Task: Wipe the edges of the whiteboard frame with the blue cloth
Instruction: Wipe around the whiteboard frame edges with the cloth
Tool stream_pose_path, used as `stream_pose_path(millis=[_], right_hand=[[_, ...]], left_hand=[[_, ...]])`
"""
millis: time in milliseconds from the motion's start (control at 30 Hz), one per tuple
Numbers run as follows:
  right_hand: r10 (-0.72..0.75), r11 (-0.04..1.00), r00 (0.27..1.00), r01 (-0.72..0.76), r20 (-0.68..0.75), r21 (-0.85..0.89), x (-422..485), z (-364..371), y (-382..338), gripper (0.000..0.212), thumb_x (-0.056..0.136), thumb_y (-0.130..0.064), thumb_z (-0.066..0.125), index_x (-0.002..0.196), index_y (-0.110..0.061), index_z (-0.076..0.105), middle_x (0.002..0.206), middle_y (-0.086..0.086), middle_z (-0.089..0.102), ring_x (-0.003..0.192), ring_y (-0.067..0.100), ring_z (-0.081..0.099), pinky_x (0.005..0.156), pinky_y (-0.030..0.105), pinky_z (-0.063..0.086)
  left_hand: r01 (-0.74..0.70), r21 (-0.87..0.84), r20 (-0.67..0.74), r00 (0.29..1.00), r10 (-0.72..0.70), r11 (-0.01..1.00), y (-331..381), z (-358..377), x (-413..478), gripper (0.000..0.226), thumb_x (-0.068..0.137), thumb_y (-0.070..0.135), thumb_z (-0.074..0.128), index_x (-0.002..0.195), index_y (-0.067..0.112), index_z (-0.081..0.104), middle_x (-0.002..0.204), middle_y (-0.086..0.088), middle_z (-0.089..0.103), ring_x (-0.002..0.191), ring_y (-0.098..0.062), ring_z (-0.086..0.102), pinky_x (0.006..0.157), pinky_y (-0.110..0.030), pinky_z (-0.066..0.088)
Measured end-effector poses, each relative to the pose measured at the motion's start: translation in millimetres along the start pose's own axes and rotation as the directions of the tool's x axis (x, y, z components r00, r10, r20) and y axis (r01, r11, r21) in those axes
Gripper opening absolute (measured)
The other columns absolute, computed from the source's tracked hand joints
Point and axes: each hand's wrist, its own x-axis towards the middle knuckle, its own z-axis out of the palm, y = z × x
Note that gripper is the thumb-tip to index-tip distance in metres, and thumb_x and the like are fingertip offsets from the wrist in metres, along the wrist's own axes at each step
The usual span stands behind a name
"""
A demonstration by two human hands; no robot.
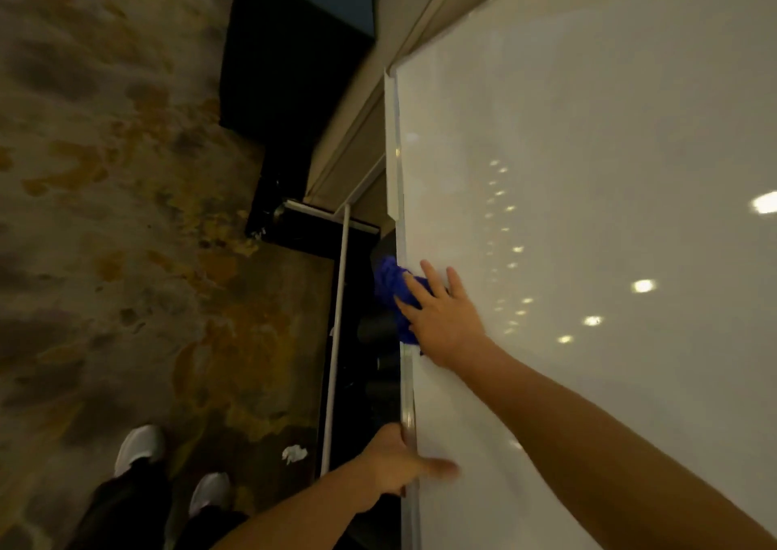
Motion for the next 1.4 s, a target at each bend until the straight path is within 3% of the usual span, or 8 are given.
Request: stream_pose_path(millis=[100,200,467,733,967,1067,1300,1400], right_hand=[[-0.177,0.984,0.981,0.173,0.078,0.054,2,0,-21,0.049,0.099,-0.048,0.04,0.142,-0.028,0.05,0.166,0.003,0.008,0.15,0.036,-0.011,0.117,0.06,-0.008],[-0.311,0.95,0.934,0.308,0.175,0.047,-13,8,-28,0.047,0.101,-0.048,0.035,0.141,-0.03,0.051,0.166,0.001,0.009,0.15,0.034,-0.013,0.117,0.061,-0.009],[0.078,0.995,0.997,-0.08,0.026,0.06,85,-23,48,0.061,0.099,-0.047,0.04,0.154,-0.029,0.024,0.166,0.01,0.003,0.149,0.042,-0.011,0.114,0.064,-0.011],[-0.245,0.968,0.968,0.247,0.055,-0.045,143,-38,119,0.051,0.098,-0.055,0.037,0.148,-0.041,0.037,0.165,0.006,0.015,0.149,0.041,-0.011,0.112,0.068,-0.015],[-0.579,0.812,0.806,0.584,0.124,-0.009,206,-56,187,0.042,0.097,-0.044,0.048,0.139,-0.05,0.045,0.162,-0.002,0.023,0.15,0.037,-0.01,0.115,0.064,-0.012],[-0.628,0.774,0.771,0.633,0.11,-0.012,232,-60,205,0.045,0.095,-0.035,0.055,0.138,-0.047,0.049,0.161,0.001,0.027,0.151,0.037,-0.003,0.116,0.064,-0.008],[-0.357,0.931,0.934,0.358,0.031,-0.074,358,-96,267,0.033,0.09,-0.052,0.053,0.122,-0.051,0.06,0.165,0.005,-0.015,0.146,0.047,-0.019,0.11,0.072,-0.009],[-0.085,0.996,0.993,0.088,0.077,-0.026,402,-113,298,0.054,0.089,-0.057,0.049,0.142,-0.047,0.043,0.163,0.011,-0.022,0.144,0.05,-0.021,0.11,0.073,-0.008]], left_hand=[[-0.041,-0.027,-0.039,0.998,0.04,0.999,30,-14,7,0.076,0.048,0.039,0.095,0.115,0.021,0.064,0.111,0.002,0.071,0.101,-0.018,0.066,0.082,-0.038,0.059],[-0.079,-0.026,-0.054,0.996,0.077,0.997,55,-17,10,0.067,0.061,0.033,0.09,0.121,0.02,0.061,0.107,0.006,0.068,0.091,-0.009,0.064,0.06,-0.02,0.055],[-0.048,-0.088,-0.113,0.993,0.038,0.995,123,-53,47,0.069,0.05,0.023,0.096,0.11,0.019,0.061,0.108,0.001,0.07,0.097,-0.017,0.066,0.073,-0.031,0.057],[-0.211,-0.13,-0.107,0.974,0.198,0.969,238,-104,82,0.043,0.066,0.006,0.087,0.106,0.01,0.071,0.099,-0.005,0.076,0.09,-0.018,0.073,0.065,-0.026,0.057],[0.091,-0.142,0.293,0.955,-0.046,0.986,293,-189,105,0.042,0.074,-0.007,0.068,0.111,0.013,0.069,0.115,-0.011,0.071,0.108,-0.03,0.066,0.093,-0.043,0.053],[0.116,-0.104,0.287,0.954,-0.082,0.988,319,-214,111,0.054,0.073,0.006,0.073,0.126,0.012,0.06,0.126,-0.013,0.066,0.119,-0.034,0.06,0.107,-0.049,0.043],[-0.034,-0.519,0.076,0.994,0.085,0.854,456,-248,137,0.071,0.069,0.067,0.069,0.119,0.016,0.07,0.122,-0.012,0.069,0.118,-0.033,0.06,0.103,-0.045,0.046],[-0.004,-0.532,0.032,0.999,0.025,0.847,515,-268,151,0.082,0.066,0.077,0.061,0.118,0.015,0.069,0.122,-0.016,0.068,0.121,-0.037,0.057,0.108,-0.049,0.04]])
